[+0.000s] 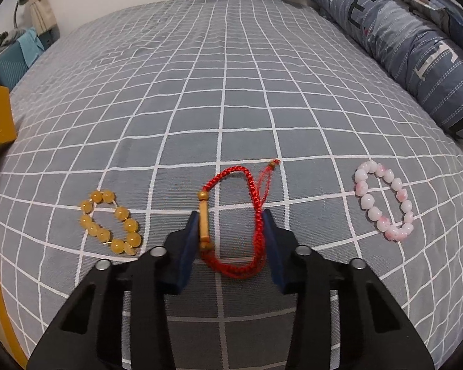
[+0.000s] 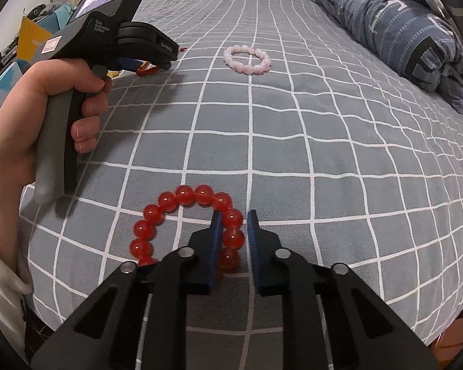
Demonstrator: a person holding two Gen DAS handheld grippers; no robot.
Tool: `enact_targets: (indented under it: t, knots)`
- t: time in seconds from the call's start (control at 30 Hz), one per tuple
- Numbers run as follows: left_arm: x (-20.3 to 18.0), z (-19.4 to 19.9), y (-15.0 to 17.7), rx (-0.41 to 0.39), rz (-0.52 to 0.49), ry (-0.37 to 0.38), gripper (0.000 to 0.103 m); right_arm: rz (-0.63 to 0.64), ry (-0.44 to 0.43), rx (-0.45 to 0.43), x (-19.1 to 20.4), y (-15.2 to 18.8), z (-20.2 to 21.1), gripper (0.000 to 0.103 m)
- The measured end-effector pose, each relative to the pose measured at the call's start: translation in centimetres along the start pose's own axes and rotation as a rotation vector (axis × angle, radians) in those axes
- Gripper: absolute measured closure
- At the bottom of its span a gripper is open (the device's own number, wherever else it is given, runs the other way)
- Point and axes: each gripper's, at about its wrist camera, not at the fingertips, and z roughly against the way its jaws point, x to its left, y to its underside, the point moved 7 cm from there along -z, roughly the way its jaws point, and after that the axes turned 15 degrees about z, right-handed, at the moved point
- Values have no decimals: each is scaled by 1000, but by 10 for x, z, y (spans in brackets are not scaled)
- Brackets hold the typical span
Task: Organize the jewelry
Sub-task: 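Grasp the red string bracelet with the left tool while the right tool grasps the red bead bracelet, then carry the red string and red bead bracelets over the white box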
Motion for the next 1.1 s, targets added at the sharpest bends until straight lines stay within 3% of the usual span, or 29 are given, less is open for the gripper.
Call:
enact_targets:
  t: [0.1,0.17,1.1]
  knots:
    - [-1,1,0,-11,-14,-6,89,-1,0,-5,0,0,2,89]
    - [-1,3,0,-14,-23,-4,93,-6,-4,-8,-2,0,2,89]
    - [1,40,5,-29,-23,35,95,-12,17,-58,6,-10,32,90]
